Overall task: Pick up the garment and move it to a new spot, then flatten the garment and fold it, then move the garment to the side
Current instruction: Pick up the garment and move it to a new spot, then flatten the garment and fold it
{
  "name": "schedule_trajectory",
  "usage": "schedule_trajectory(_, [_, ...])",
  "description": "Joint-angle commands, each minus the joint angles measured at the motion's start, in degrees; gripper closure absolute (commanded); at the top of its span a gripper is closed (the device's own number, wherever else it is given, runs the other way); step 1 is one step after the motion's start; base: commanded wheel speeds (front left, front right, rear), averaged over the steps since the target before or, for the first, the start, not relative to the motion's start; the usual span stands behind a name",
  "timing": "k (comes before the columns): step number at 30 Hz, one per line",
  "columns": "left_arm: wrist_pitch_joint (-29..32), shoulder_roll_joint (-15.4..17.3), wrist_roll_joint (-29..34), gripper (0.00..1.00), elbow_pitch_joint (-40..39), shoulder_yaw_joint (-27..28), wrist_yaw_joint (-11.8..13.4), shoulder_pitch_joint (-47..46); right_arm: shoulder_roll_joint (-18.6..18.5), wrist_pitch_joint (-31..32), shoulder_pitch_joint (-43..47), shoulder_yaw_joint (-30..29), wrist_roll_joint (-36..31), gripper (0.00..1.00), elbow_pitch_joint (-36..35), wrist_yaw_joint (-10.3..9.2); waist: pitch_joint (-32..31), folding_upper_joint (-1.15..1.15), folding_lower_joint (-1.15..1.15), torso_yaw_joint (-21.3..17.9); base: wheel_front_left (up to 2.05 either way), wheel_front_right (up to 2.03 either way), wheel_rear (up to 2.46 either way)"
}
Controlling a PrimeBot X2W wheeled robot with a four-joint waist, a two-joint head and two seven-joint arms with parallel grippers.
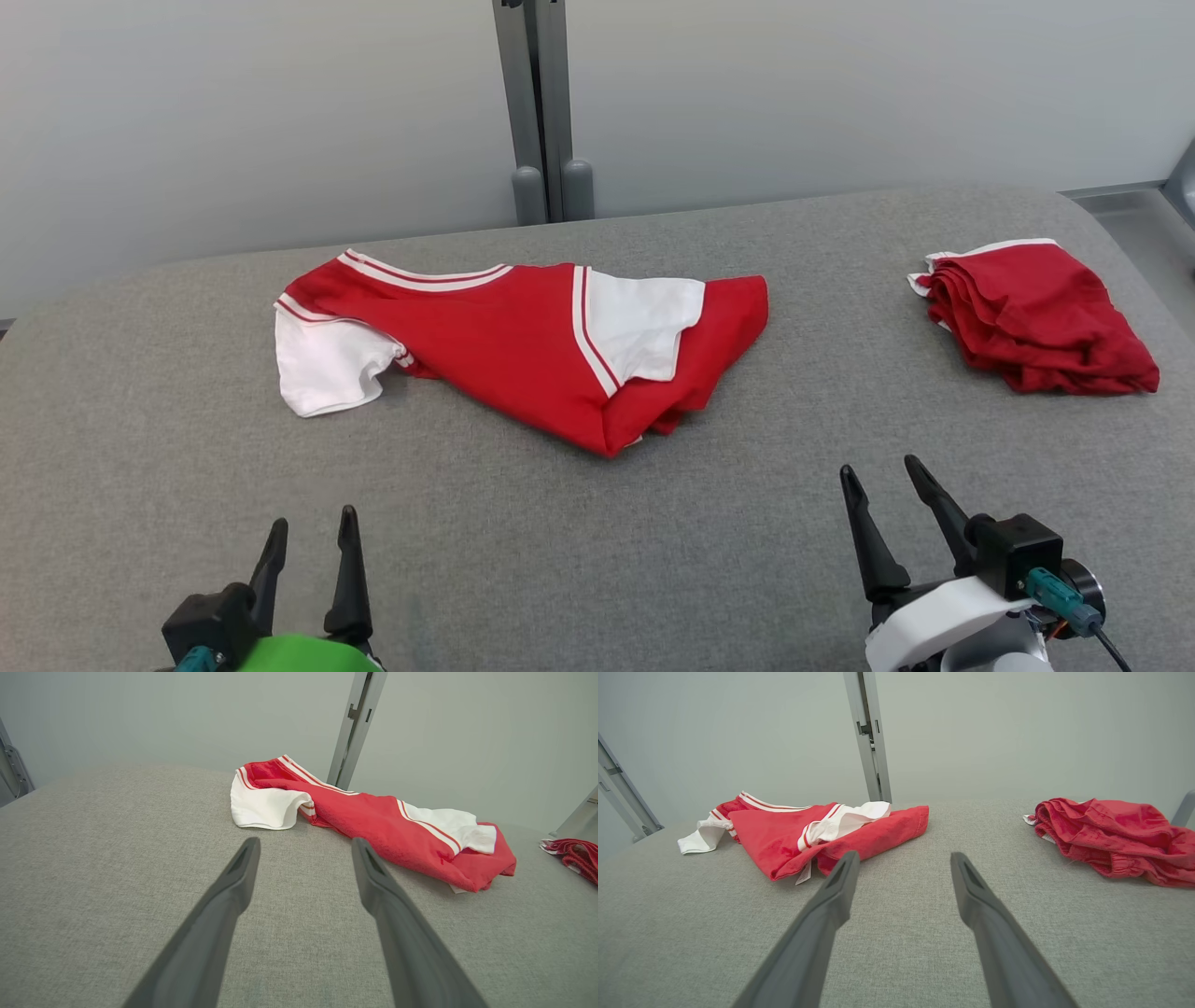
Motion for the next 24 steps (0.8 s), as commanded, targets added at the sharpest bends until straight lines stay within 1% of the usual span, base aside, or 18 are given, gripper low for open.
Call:
schedule_trajectory(1, [0.0,-0.4,0.6,0.00,-0.3,0.3,-0.4,1.1,-0.2,-0.1,0.9,0.0,0.2,0.00,0.2,-0.09,0.0,0.00,0.00,0.0,0.00,0.00,0.00])
schedule_trajectory(6, [0.0,-1.8,1.6,0.00,-0.4,0.6,-1.2,2.3,-0.2,-0.1,0.9,0.0,0.5,0.00,0.4,-0.09,-0.1,0.00,0.00,0.0,0.00,0.00,0.00])
schedule_trajectory(16, [0.0,-2.9,2.4,0.00,0.1,1.4,-2.4,2.3,-0.2,-0.1,0.5,-0.3,0.2,0.00,0.8,-0.09,0.1,0.00,0.00,0.1,0.00,0.00,0.00])
schedule_trajectory(24, [0.0,-3.5,3.0,0.00,0.4,2.2,-2.9,1.8,-0.2,-0.1,-0.8,0.1,-0.7,0.00,1.2,-0.09,0.7,0.00,0.00,0.5,0.00,0.00,0.00])
